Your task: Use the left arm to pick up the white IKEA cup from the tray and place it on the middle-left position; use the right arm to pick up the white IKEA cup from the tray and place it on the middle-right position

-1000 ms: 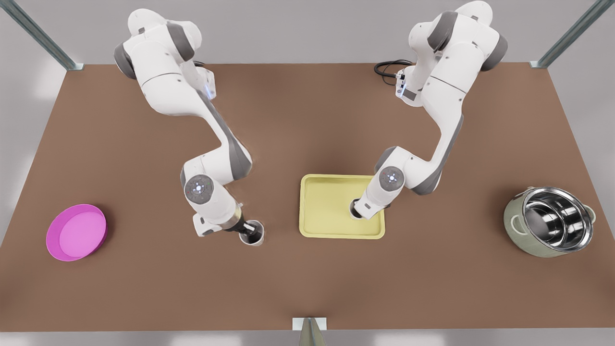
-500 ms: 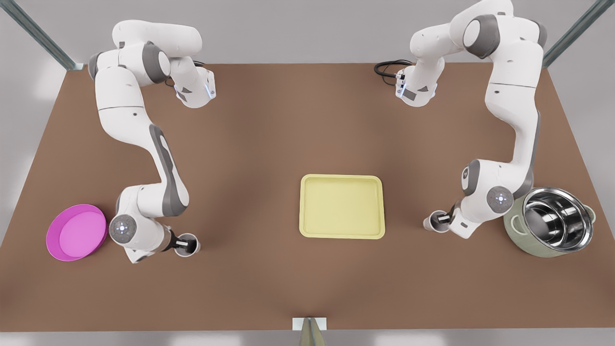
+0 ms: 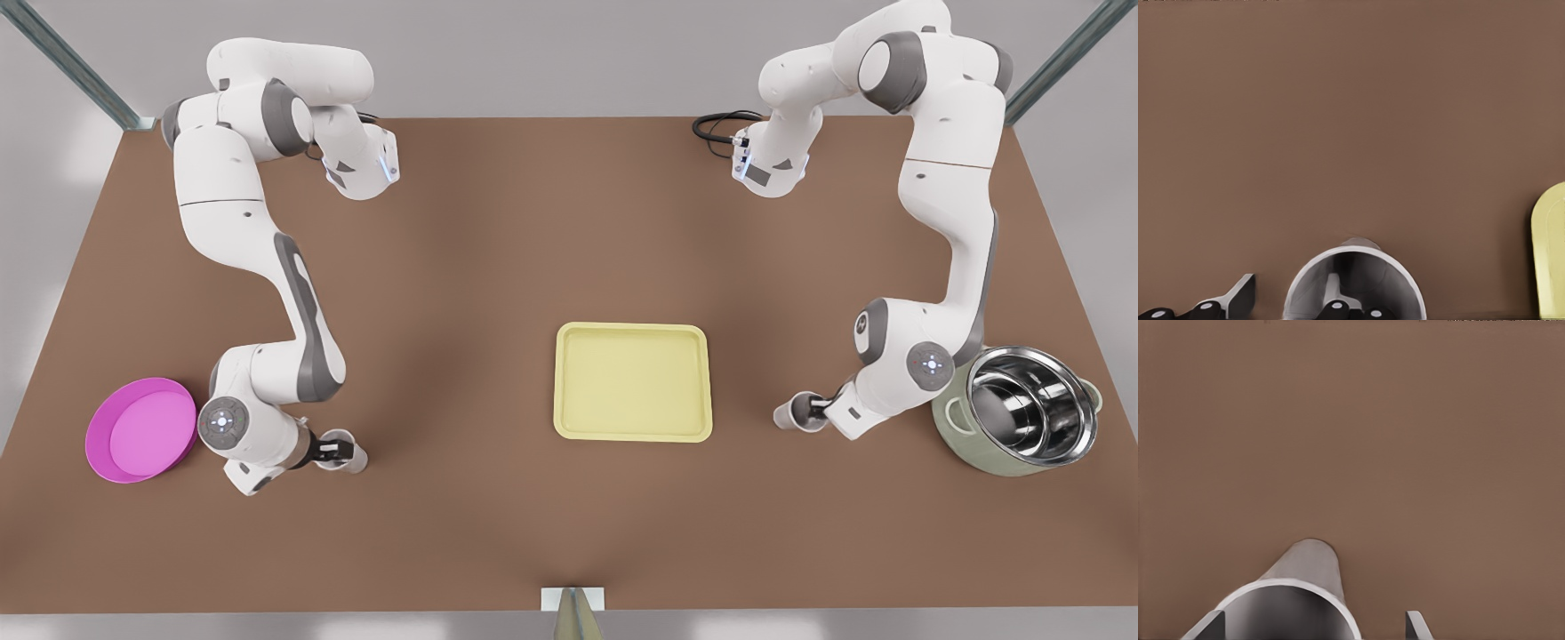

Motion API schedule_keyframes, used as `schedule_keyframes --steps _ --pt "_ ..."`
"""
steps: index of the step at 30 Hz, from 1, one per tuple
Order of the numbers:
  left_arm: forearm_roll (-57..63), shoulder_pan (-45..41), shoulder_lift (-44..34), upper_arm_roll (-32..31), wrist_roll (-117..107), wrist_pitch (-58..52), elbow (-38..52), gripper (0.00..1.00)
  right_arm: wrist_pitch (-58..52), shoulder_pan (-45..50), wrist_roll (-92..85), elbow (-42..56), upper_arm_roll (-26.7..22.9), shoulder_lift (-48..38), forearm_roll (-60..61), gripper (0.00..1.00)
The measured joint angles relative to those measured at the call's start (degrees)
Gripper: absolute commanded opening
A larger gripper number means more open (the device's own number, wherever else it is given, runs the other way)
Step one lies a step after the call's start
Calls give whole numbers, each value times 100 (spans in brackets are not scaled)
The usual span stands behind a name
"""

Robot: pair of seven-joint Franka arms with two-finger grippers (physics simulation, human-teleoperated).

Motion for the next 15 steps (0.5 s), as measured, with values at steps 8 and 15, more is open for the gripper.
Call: schedule_keyframes --steps 8,15 --pt "294 -4 -9 2 415 24 20 100 -235 -37 -385 51 15 -291 53 100" --pt "126 -17 -220 -62 465 -329 477 100 -1388 -264 -512 105 -130 -1916 88 100"
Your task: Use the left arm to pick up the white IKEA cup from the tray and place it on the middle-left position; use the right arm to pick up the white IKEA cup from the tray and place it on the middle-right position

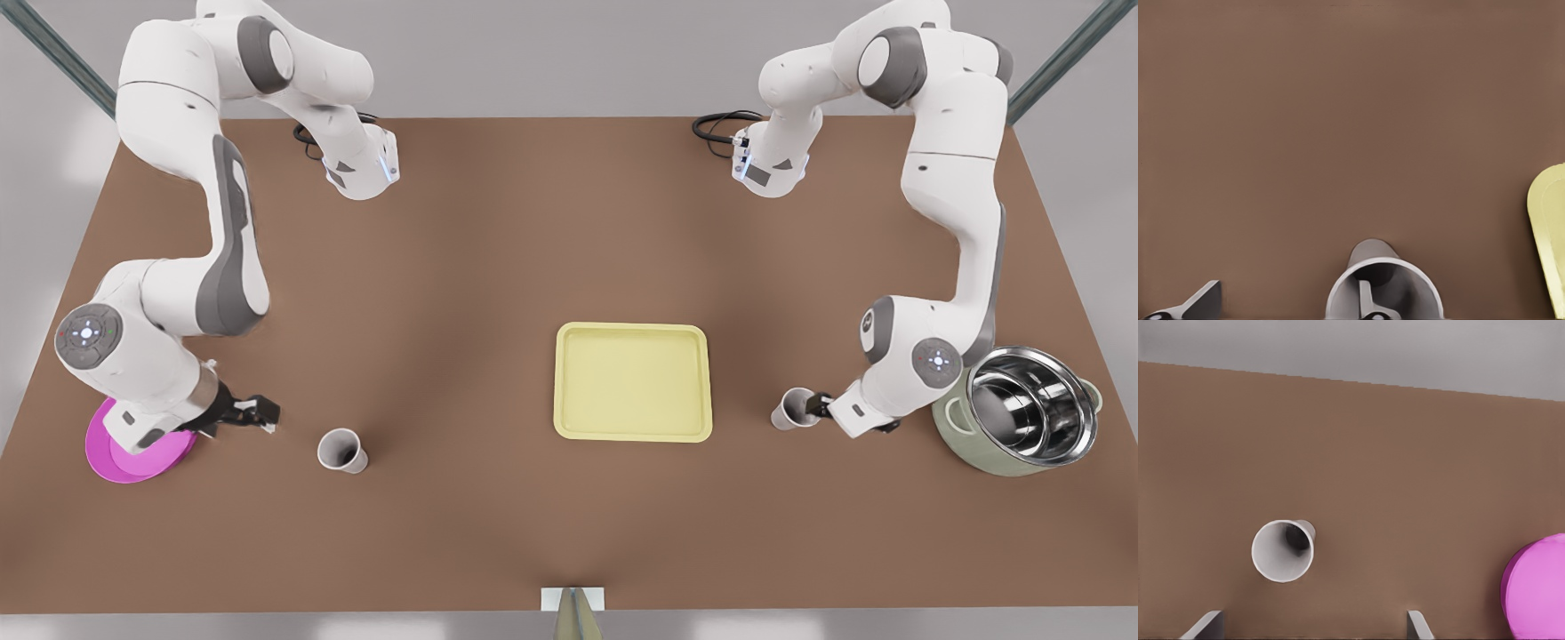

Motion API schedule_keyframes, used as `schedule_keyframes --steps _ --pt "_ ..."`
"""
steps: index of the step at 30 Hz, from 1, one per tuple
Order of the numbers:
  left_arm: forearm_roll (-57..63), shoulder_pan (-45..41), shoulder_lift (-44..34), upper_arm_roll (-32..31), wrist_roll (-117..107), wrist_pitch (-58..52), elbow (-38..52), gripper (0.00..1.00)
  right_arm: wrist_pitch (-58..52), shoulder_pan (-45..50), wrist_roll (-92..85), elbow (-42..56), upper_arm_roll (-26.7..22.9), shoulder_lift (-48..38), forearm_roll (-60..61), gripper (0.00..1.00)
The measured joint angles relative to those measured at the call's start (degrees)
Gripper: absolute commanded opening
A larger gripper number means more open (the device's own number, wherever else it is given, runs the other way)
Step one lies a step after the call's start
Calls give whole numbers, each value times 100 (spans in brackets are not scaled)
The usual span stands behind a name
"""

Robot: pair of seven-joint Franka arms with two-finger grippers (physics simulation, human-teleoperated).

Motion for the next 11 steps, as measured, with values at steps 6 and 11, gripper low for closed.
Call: schedule_keyframes --steps 6,11 --pt "-533 -19 -1541 -251 -351 -1977 966 100 -761 -27 9 -910 -100 -1263 68 100" --pt "-618 -41 -1822 -249 -577 -2784 936 100 -876 -112 15 -1335 -102 -1582 154 100"
